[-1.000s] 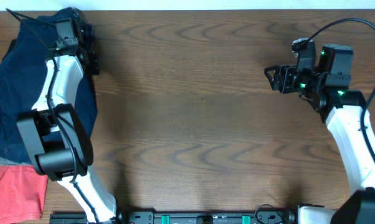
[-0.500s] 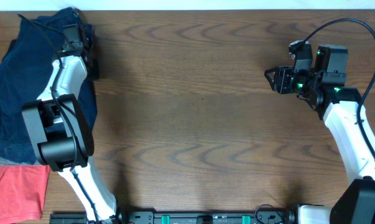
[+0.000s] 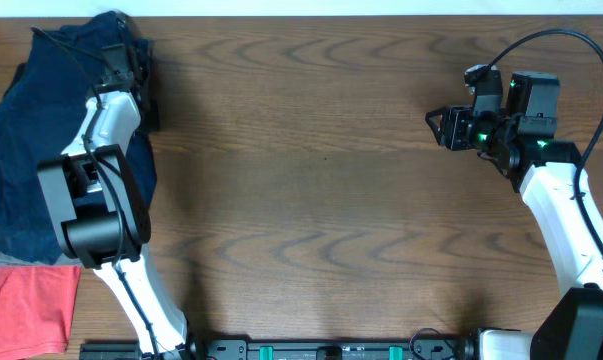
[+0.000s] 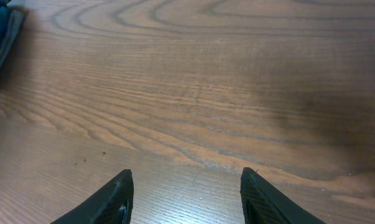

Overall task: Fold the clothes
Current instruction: 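Grasp the edge of the top navy shorts with the left gripper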

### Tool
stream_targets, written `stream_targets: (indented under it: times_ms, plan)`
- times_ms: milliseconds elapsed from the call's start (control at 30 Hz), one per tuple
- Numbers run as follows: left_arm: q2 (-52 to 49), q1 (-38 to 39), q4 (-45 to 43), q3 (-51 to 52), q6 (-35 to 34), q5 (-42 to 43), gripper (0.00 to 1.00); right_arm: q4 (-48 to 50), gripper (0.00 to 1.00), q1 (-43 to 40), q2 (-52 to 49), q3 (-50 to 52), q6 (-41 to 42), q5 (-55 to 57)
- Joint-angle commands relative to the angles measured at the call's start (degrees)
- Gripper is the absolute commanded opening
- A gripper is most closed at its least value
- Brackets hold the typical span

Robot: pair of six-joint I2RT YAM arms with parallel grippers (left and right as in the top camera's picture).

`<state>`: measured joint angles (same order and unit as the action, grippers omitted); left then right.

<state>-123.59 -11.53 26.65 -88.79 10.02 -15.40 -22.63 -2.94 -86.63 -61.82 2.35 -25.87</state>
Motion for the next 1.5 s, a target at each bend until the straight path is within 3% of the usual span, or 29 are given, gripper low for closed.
stream_targets:
  times_ms: [0, 400, 600, 800, 933, 1000, 1033, 1100, 1200, 1333, 1467]
  plan:
    - [0.22, -0.28, 0.17, -0.44, -0.24, -0.59, 0.06, 0.17, 0.54, 1.25, -0.39, -1.07, -0.24, 0.20]
    - [18.82, 4.00, 1.40, -0.50, -4.96, 0.79, 0.06, 1.88, 0.53, 1.22, -0.37, -1.07, -0.04, 0.17]
    - [28.55, 12.02, 2.64, -0.48, -8.15, 13.51, 0.06, 0.66, 0.47, -0.87, 1.53, -1.07, 5.60, -0.13]
    - [27.36, 23.58, 1.90, -0.46, -14.67, 27.87, 0.06, -4.22, 0.46, -6.29, 8.81, -1.07, 5.99, -3.56]
    - [23.82, 29.42, 2.71, -0.46, -14.43, 16.65, 0.06, -8.87, 0.49, -8.52, 12.72, -1.09, 5.05, -3.54]
    - [22.71, 29.83, 3.78, -0.46, -14.38, 10.40, 0.06, -10.82, 0.57, -8.61, 13.31, -1.07, 3.48, -3.52]
    - [22.38, 29.68, 4.17, -0.46, -14.36, 8.20, 0.10, -11.54, 0.59, -8.61, 13.29, -1.07, 3.13, -3.54]
    - [21.90, 28.50, 4.52, -0.46, -13.22, 4.13, 0.40, -12.61, 0.64, -8.55, 12.85, -1.07, 2.91, -3.52]
    - [21.27, 25.70, 3.93, -0.46, -10.34, 1.97, 0.64, -13.16, 0.72, -8.24, 12.00, -1.07, 2.71, -3.52]
    - [19.04, 19.56, 3.23, -0.46, -9.62, 1.81, 0.74, -13.14, 0.76, -7.15, 10.71, -1.07, 2.03, -3.52]
    - [14.75, 13.31, 1.97, -0.46, -9.62, 1.86, 0.77, -12.98, 0.77, -5.53, 9.31, -1.07, 0.72, -3.48]
